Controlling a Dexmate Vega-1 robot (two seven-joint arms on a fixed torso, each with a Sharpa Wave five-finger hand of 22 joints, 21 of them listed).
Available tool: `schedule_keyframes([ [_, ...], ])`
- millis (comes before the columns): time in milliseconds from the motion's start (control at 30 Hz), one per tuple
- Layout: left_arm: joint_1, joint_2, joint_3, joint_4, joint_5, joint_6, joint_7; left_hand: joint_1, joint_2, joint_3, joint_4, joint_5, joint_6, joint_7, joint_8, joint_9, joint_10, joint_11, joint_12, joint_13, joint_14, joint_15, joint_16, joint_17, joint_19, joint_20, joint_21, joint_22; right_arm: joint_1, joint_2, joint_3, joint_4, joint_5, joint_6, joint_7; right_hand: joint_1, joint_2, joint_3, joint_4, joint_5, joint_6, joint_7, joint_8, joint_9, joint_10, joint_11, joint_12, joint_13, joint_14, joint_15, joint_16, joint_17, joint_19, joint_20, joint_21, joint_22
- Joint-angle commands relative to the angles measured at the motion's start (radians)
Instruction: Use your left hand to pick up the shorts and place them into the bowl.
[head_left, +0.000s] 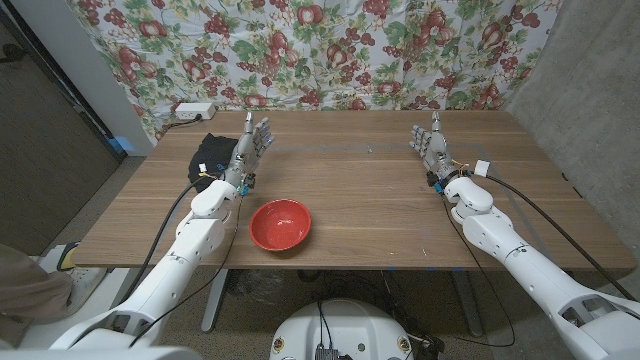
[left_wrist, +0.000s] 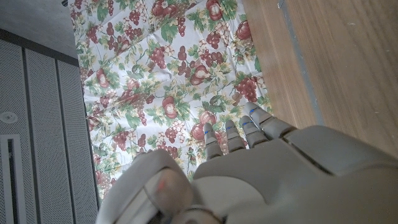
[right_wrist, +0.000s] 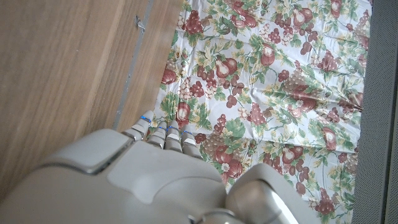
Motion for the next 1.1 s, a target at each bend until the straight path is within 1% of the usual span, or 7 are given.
schedule_keyframes([
  [33, 0.015, -0.006, -0.025, -0.029, 0.047, 0.01, 0.01, 0.008, 0.004, -0.006, -0.002, 0.004, 0.0, -0.007, 0.002, 0.001, 0.009, 0.002, 0.005, 0.005, 0.008, -0.051, 0.002, 0.001, 0.007, -0.002, 0.006, 0.002, 0.008, 0.003, -0.001, 0.003, -0.005, -0.001, 0.0, 0.001, 0.008, -0.007, 0.003, 0.006, 0.002, 0.005, 0.006, 0.005, 0.001, 0.012, 0.004, 0.004, -0.003, 0.005, 0.005, 0.004, -0.003, 0.0, -0.003, 0.003],
  [400, 0.015, 0.024, -0.012, -0.069, 0.105, 0.047, 0.052, 0.009, 0.004, -0.007, -0.002, 0.005, 0.0, -0.007, 0.002, 0.001, 0.008, 0.001, 0.005, 0.005, -0.001, -0.053, -0.001, 0.001, 0.002, -0.003, 0.004, 0.002, 0.01, 0.006, -0.002, 0.005, -0.009, -0.006, -0.007, 0.001, 0.008, -0.008, 0.002, 0.006, 0.003, 0.005, 0.006, 0.005, 0.001, 0.012, 0.003, 0.004, -0.003, 0.005, 0.004, 0.004, -0.002, 0.0, -0.009, 0.003],
  [633, 0.016, 0.033, -0.011, -0.08, 0.115, 0.058, 0.067, 0.009, 0.004, -0.008, -0.002, 0.005, 0.001, -0.005, 0.002, 0.001, 0.007, 0.002, 0.004, 0.005, -0.006, -0.053, -0.002, 0.001, -0.002, -0.003, 0.003, 0.002, 0.012, 0.008, -0.006, 0.002, -0.015, -0.011, -0.015, 0.001, 0.009, -0.009, 0.002, 0.006, 0.003, 0.005, 0.006, 0.005, 0.0, 0.013, 0.003, 0.004, -0.004, 0.005, 0.004, 0.004, -0.003, -0.001, -0.014, 0.003],
  [700, 0.021, 0.043, -0.009, -0.096, 0.129, 0.07, 0.081, 0.01, 0.005, -0.008, -0.003, 0.005, 0.002, -0.005, 0.003, 0.001, 0.006, 0.003, 0.004, 0.005, -0.005, -0.052, -0.002, 0.001, -0.002, -0.003, 0.003, 0.002, 0.013, 0.01, -0.006, 0.002, -0.015, -0.013, -0.016, 0.001, 0.009, -0.009, 0.002, 0.006, 0.003, 0.005, 0.006, 0.005, 0.0, 0.013, 0.003, 0.004, -0.004, 0.005, 0.004, 0.004, -0.003, -0.001, -0.015, 0.003],
  [800, 0.021, 0.049, -0.011, -0.091, 0.126, 0.054, 0.072, 0.011, 0.005, -0.007, -0.003, 0.005, 0.002, -0.005, 0.003, 0.001, 0.006, 0.002, 0.004, 0.005, -0.005, -0.052, -0.001, 0.001, -0.003, -0.003, 0.003, 0.002, 0.015, 0.011, -0.009, 0.002, -0.017, -0.015, -0.016, 0.001, 0.009, -0.009, 0.002, 0.006, 0.003, 0.005, 0.006, 0.005, 0.001, 0.013, 0.003, 0.004, -0.004, 0.005, 0.004, 0.004, -0.002, -0.001, -0.017, 0.003],
  [1100, 0.035, 0.083, -0.007, -0.121, 0.158, 0.065, 0.097, 0.018, 0.004, -0.006, -0.007, 0.006, 0.002, -0.006, 0.002, 0.001, 0.006, 0.0, 0.004, 0.005, -0.011, -0.05, -0.002, 0.001, -0.009, -0.001, 0.001, 0.002, 0.017, 0.017, -0.013, 0.0, -0.022, -0.016, -0.022, 0.001, 0.01, -0.01, 0.002, 0.006, 0.004, 0.005, 0.006, 0.005, 0.002, 0.011, 0.003, 0.004, -0.005, 0.004, 0.004, 0.004, -0.001, -0.001, -0.02, 0.003],
])
